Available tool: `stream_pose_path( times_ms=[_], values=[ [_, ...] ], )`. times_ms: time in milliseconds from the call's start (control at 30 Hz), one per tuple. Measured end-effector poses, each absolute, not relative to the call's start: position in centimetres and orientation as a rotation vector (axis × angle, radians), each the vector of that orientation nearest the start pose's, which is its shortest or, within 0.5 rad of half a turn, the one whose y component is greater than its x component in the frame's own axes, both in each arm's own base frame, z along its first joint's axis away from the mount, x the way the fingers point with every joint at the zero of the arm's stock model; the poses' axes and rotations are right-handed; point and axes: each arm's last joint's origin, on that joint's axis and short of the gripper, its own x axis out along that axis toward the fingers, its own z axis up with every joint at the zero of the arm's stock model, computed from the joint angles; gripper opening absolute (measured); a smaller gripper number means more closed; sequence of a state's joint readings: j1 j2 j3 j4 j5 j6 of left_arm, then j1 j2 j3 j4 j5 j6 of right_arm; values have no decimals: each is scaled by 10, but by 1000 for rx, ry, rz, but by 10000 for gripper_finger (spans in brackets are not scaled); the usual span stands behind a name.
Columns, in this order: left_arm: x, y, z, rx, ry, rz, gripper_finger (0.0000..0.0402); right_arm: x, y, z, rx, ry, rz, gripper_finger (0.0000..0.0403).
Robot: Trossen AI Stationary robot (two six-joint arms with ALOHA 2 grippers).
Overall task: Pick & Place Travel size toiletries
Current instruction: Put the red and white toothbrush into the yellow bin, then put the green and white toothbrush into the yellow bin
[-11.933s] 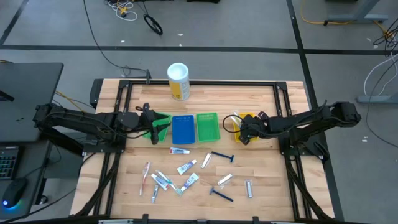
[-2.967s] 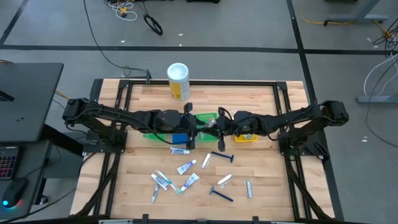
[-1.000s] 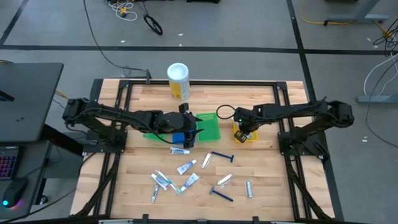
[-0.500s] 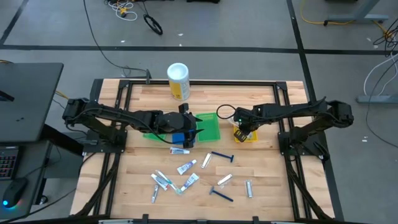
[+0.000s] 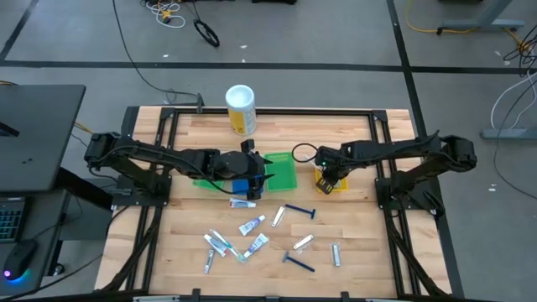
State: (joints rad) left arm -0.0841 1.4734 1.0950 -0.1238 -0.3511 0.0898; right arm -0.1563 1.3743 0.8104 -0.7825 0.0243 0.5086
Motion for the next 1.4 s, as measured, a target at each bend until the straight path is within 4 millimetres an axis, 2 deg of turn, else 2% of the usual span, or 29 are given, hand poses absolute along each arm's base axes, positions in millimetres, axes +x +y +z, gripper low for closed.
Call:
stream_pose_path(
  times_ms=[200, 367, 567, 767, 967, 1033, 1133, 1400],
  values=[
    [327, -17, 286, 198, 503, 243, 187, 224, -36, 193, 484, 1245, -523, 102],
    [324, -16, 289, 204, 501, 279, 187, 219, -35, 209, 471, 1233, -527, 102],
    [304, -15, 302, 162, 524, 290, 187, 219, -32, 216, 429, 1275, -403, 118],
    [281, -13, 314, 103, 568, 308, 187, 219, -28, 216, 388, 1276, -397, 159],
    [265, -12, 311, 52, 672, 320, 187, 222, -22, 217, 338, 1260, -358, 186],
    [265, -13, 310, 24, 678, 316, 187, 224, -20, 217, 331, 1249, -346, 190],
    [262, -19, 299, 60, 749, 247, 187, 226, -18, 218, 304, 1226, -320, 192],
    [255, -39, 275, 58, 850, -116, 187, 237, -17, 222, 291, 1111, -283, 192]
  ],
)
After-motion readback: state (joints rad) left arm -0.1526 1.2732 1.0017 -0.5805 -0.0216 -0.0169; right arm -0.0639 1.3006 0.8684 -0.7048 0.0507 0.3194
